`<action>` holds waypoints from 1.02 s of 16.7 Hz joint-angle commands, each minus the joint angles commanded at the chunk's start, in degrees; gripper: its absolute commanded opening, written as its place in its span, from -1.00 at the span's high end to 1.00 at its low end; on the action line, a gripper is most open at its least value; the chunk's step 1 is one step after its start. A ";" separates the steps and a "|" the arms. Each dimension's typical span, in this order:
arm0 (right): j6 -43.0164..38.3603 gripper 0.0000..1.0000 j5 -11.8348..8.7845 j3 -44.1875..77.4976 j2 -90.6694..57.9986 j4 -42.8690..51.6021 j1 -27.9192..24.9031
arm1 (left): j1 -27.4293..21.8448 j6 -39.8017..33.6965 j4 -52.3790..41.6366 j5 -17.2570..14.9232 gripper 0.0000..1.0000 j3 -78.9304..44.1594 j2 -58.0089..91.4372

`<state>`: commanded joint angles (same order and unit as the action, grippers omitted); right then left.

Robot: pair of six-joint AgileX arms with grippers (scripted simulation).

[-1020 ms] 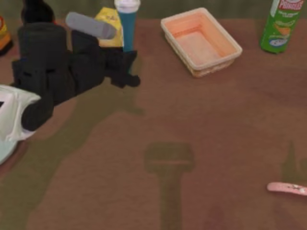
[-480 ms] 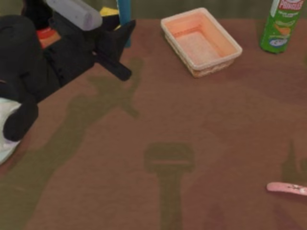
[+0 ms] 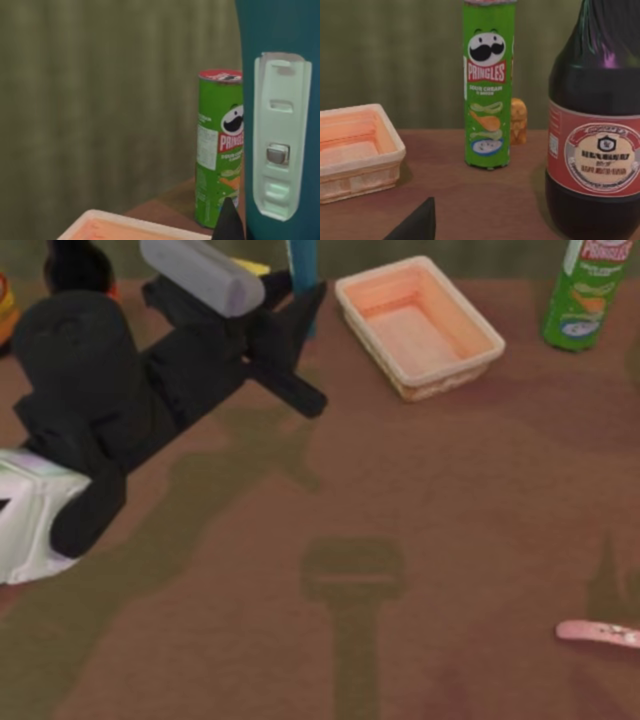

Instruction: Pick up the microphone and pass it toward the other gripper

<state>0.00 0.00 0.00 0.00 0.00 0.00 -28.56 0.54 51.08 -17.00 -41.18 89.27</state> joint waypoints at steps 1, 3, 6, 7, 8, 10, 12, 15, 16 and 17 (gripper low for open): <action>0.00 -1.00 0.00 0.00 0.00 0.00 0.00 | -1.93 -0.18 1.42 2.12 1.00 0.15 0.38; 0.00 -1.00 0.00 0.00 0.00 0.00 0.00 | -5.34 -0.52 3.89 5.92 1.00 0.40 0.92; 0.00 -1.00 0.00 0.00 0.00 0.00 0.00 | -7.14 -0.69 5.26 7.76 1.00 0.52 1.14; 0.00 -1.00 0.00 0.00 0.00 0.00 0.00 | -7.14 -0.69 5.26 7.76 1.00 0.52 1.14; 0.00 -1.00 0.00 0.00 0.00 0.00 0.00 | -7.14 -0.69 5.26 7.76 1.00 0.52 1.14; 0.00 -1.00 0.00 0.00 0.00 0.00 0.00 | -6.98 -0.64 5.15 7.64 1.00 0.37 0.97; 0.00 -1.00 0.00 0.00 0.00 0.00 0.00 | -7.14 -0.69 5.26 7.75 1.00 0.51 1.13; 0.00 -1.00 0.00 0.00 0.00 0.00 0.00 | -7.14 -0.69 5.26 7.76 1.00 0.52 1.14; 0.00 -1.00 -0.06 0.07 -0.09 -0.04 -0.05 | -7.14 -0.69 5.26 7.76 1.00 0.52 1.14; 0.03 -1.00 -0.51 0.60 -0.74 -0.34 -0.39 | -7.14 -0.69 5.26 7.76 1.00 0.52 1.14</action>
<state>0.03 -0.51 0.60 -0.74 -0.34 -0.39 -35.71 -0.15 56.34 -9.24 -40.65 90.41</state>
